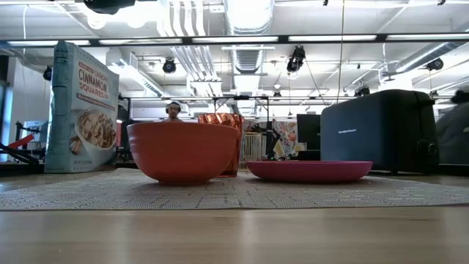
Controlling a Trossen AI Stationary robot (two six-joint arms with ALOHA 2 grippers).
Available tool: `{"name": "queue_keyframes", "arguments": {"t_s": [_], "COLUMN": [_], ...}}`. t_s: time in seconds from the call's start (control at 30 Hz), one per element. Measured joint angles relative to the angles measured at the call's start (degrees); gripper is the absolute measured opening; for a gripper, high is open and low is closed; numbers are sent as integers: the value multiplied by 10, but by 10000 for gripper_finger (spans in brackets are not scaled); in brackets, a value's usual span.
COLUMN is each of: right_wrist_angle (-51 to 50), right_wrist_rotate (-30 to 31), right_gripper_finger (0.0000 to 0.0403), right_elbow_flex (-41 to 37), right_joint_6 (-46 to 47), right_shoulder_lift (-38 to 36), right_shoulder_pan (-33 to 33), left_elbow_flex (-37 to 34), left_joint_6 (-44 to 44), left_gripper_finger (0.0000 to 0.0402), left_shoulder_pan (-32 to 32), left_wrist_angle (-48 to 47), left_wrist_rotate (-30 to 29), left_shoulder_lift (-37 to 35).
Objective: Arrange a breakfast setting
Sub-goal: Put the red apple on the gray table mat
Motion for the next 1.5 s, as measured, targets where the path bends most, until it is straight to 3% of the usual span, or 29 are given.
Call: {"name": "queue_keyframes", "arguments": {"t_s": [0.17, 0.27, 0.5, 0.63, 0.8, 1.0, 1.07, 1.5], "right_wrist_angle": [11, 13, 14, 8, 7, 15, 23, 74], "right_wrist_rotate": [3, -9, -120, -116, -34, 262, 324, 336], "right_gripper_finger": [234, 234, 234, 234, 234, 234, 234, 233], "right_elbow_flex": [12, 19, 68, 113, 159, 174, 168, 83], "right_joint_6": [-25, -51, -54, -54, -21, -86, -126, -251], "right_shoulder_lift": [1, 2, -15, -33, -73, -101, -101, -40], "right_shoulder_pan": [0, 0, 0, 0, 0, -5, -15, -116], "left_elbow_flex": [0, 0, 0, 0, 0, 0, 0, 0], "left_joint_6": [0, 0, 0, 0, 0, 0, 0, 0], "left_gripper_finger": [336, 336, 336, 336, 336, 336, 336, 336], "left_shoulder_pan": [0, 0, 0, 0, 0, 0, 0, 0], "left_wrist_angle": [0, 0, 0, 0, 1, 0, 0, 0], "left_wrist_rotate": [0, 0, 0, 0, 0, 0, 0, 0], "left_shoulder_lift": [0, 0, 0, 0, 0, 0, 0, 0]}}
